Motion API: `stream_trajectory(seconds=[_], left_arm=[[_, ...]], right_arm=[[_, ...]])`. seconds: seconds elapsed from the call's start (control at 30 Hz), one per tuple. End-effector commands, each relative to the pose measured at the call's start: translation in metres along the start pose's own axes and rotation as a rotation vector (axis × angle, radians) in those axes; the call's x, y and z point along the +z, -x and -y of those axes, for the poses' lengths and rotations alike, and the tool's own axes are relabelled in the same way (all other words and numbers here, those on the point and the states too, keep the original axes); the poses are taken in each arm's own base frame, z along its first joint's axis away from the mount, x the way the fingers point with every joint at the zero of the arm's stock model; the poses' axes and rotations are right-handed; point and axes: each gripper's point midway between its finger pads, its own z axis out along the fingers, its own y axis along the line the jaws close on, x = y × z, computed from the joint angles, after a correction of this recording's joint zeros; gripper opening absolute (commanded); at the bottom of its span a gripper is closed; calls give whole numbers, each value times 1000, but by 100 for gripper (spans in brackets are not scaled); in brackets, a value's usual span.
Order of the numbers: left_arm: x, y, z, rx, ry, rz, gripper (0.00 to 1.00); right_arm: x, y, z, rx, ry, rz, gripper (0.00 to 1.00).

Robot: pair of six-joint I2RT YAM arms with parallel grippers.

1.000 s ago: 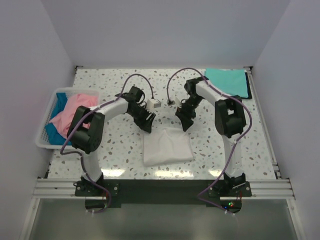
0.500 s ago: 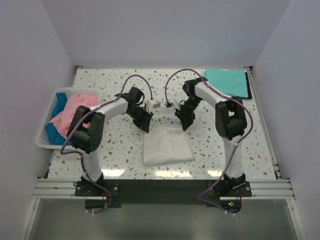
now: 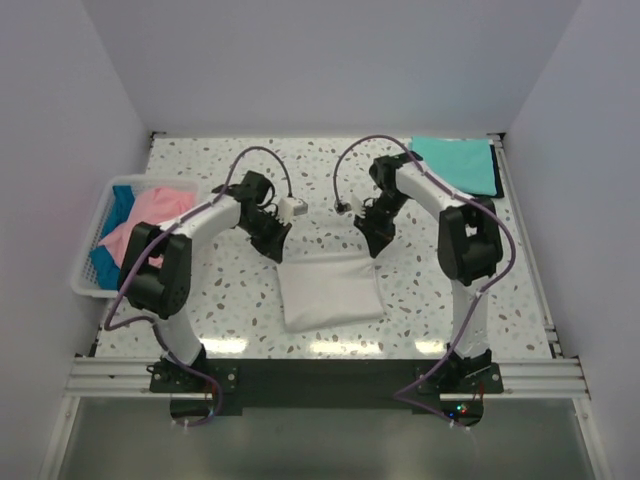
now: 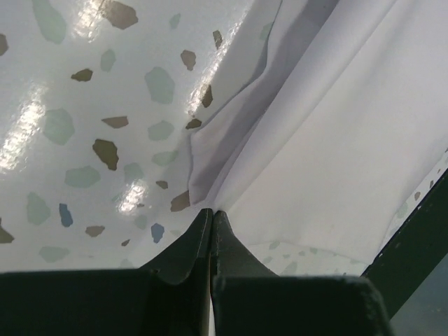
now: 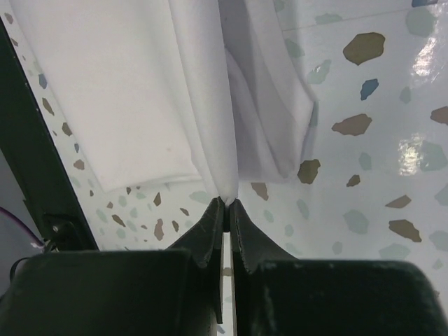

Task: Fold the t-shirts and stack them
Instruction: Fold the tshirt

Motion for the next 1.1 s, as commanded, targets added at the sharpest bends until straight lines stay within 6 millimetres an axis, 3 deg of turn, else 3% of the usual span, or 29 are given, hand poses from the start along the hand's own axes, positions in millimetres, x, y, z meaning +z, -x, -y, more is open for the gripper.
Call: stream_trajectory(seconds=[0.0,0.13,0.4,0.6,0.67,0.7,0.73,0.83,0.93,1.0,1.07], left_arm=[[-23,-25,-15,16,87,-57,0],[-16,-36,-25,10,113,-84,0],[11,-31,-48,-33,137,-89,0],[17,-28,-62,-48,193,-89,1],[13,-17,-61,-41,181,-52,11],[5,-7,-57,-28,173,-11,24],[-1,1,-54,-20,166,27,30],[-28,26,-35,44,138,143,47],[-51,36,-12,80,107,218,51],[-60,37,9,82,50,259,53],[-53,28,36,65,-33,250,52]], right_arm=[[-23,-17,-11,47,-44,-42,0],[-17,-18,-4,83,-48,-36,0],[2,-3,30,195,-86,3,0],[16,-2,49,277,-133,16,0],[12,0,50,292,-145,18,16],[6,2,48,310,-151,28,26],[0,5,45,316,-158,35,46],[-29,16,31,321,-183,88,65],[-55,27,8,310,-177,140,71],[-59,29,-10,300,-133,162,71],[-55,32,-41,316,-22,190,69]])
